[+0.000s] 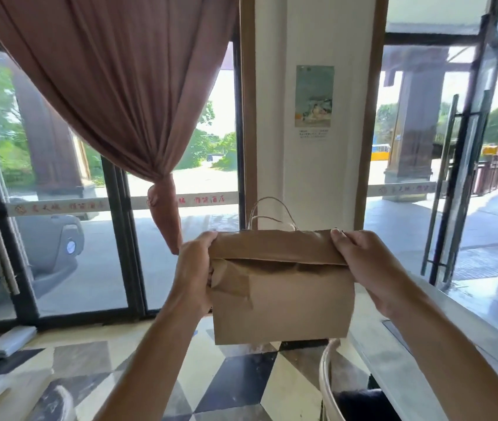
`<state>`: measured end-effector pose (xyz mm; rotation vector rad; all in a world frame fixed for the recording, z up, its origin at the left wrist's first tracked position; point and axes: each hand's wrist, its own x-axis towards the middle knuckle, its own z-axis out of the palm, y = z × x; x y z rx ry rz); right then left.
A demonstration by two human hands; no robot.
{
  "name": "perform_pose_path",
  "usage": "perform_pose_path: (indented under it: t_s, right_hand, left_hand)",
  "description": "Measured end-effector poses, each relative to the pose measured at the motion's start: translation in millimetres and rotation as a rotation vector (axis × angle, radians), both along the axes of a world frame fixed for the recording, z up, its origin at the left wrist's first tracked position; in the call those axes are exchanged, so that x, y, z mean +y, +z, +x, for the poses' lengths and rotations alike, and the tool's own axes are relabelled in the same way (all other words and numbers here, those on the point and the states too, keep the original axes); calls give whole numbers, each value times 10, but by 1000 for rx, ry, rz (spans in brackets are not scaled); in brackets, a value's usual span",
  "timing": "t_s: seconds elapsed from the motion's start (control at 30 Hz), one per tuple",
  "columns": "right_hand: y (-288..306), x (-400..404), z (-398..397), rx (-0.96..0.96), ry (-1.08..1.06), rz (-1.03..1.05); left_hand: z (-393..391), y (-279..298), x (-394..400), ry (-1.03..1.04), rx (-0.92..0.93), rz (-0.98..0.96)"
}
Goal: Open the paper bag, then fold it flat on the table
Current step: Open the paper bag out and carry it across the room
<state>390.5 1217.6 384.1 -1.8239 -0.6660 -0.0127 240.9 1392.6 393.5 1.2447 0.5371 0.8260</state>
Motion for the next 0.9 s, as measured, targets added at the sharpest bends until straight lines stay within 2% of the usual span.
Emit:
perform_pose_path:
  t_s: [0.27, 0.43, 0.63, 0.77, 0.9]
  right_hand:
    - [-130, 561, 1411, -2, -91, -9]
    - [-202, 638, 2442, -32, -187, -17]
    - [-87, 463, 3571, -56, -292, -41]
    - [-66, 273, 4140, -37, -376, -50]
    - [-98, -26, 4533, -21, -474, -60]
  left_hand:
    - [1594, -167, 734, -85, 10, -1]
    - [2780, -283, 910, -153, 16, 10]
    - [4171, -216, 847, -257, 13, -2]
    - [4871, -183, 663, -294, 21, -43]
    - [5479, -184, 421, -372, 38, 0]
